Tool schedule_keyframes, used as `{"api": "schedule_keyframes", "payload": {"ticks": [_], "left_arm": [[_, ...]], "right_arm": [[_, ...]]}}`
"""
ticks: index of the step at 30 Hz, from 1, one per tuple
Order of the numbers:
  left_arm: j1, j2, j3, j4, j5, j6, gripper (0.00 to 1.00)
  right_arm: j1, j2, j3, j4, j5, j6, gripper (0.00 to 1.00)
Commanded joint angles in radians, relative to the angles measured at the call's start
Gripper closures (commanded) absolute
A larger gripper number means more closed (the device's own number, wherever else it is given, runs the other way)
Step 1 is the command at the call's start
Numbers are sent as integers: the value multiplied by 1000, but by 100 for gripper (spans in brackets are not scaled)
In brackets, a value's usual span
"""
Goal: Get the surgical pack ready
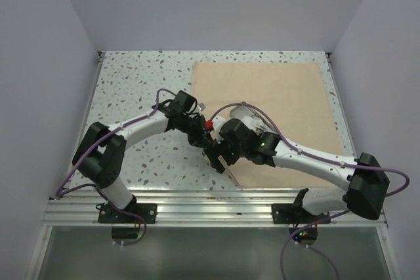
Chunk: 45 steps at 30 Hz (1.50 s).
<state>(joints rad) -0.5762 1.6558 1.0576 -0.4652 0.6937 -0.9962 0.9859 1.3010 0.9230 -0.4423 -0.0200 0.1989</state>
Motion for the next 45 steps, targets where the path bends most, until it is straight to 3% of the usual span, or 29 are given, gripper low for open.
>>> {"api": "schedule_keyframes", "payload": {"ticks": [1, 8, 21, 29, 35, 37, 38, 39, 41, 42, 45], "left_arm": [[6, 7, 33, 30, 64, -48, 100], [10, 12, 36, 30, 75, -97, 100], [41, 33, 39, 76, 118, -153, 100], [45, 27, 45, 88, 136, -171, 100], [47, 27, 39, 100, 151, -182, 100], [49, 27, 42, 102, 150, -180, 100], [53, 29, 48, 96, 141, -176, 96], [56, 29, 54, 86, 132, -158, 91], [73, 29, 61, 80, 116, -142, 76], [81, 29, 62, 82, 109, -136, 72], [119, 13, 85, 68, 63, -92, 56]], "right_arm": [[28, 29, 43, 40, 126, -58, 11], [79, 49, 68, 39, 219, -66, 14], [112, 55, 89, 34, 206, -69, 14], [117, 107, 80, 66, 301, -65, 21], [119, 115, 109, 68, 374, -73, 36], [117, 103, 117, 62, 403, -64, 48], [119, 95, 117, 62, 407, -61, 54], [117, 89, 119, 59, 405, -53, 67], [115, 95, 123, 53, 417, -46, 85], [115, 102, 137, 42, 419, -44, 100], [111, 126, 157, 13, 428, -32, 100]]}}
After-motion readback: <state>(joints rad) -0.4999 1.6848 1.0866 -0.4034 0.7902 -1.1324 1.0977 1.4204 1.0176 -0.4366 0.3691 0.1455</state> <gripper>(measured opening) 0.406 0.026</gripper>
